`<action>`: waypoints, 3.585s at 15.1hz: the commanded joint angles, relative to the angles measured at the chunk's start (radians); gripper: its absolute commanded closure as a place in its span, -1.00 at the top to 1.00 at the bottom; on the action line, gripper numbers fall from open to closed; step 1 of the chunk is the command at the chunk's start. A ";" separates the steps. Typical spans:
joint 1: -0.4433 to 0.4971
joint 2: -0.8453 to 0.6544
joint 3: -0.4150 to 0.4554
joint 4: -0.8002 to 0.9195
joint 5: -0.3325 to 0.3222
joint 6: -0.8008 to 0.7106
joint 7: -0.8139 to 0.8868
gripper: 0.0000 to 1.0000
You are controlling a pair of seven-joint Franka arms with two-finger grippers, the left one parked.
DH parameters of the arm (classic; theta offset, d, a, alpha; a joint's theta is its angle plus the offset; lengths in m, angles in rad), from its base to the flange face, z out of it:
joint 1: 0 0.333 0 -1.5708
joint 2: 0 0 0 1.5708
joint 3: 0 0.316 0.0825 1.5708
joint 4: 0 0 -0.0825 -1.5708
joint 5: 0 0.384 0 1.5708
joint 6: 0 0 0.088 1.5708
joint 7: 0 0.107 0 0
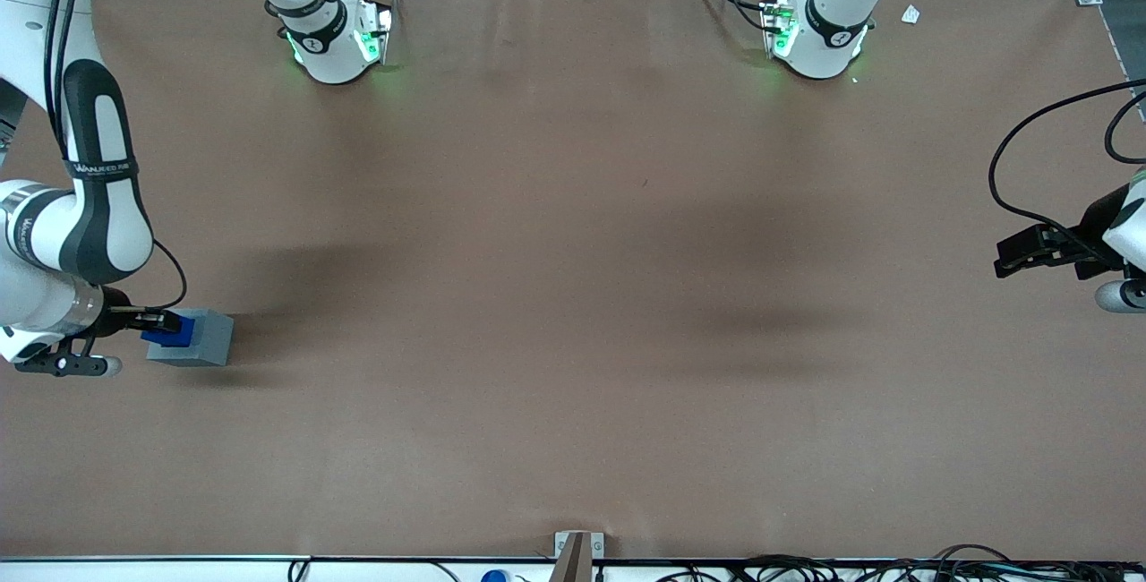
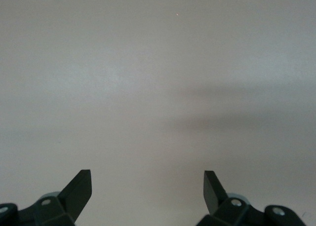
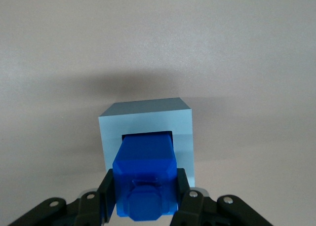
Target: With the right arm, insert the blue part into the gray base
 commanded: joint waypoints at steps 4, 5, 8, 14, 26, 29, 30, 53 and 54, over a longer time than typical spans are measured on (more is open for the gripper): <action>-0.012 0.008 0.010 -0.004 0.024 0.011 -0.014 0.79; -0.010 0.008 0.010 -0.002 0.022 0.011 -0.014 1.00; -0.001 0.004 0.010 0.004 0.022 0.000 -0.014 1.00; 0.000 -0.051 0.010 0.042 0.013 -0.016 -0.013 1.00; 0.030 -0.211 0.012 0.231 0.021 -0.479 0.153 1.00; 0.048 -0.285 0.012 0.228 0.021 -0.539 0.154 1.00; 0.066 -0.305 0.012 0.228 0.018 -0.549 0.154 1.00; 0.293 -0.733 0.055 -0.007 -0.128 -0.648 0.339 1.00; 0.292 -0.733 0.052 0.001 -0.125 -0.648 0.339 1.00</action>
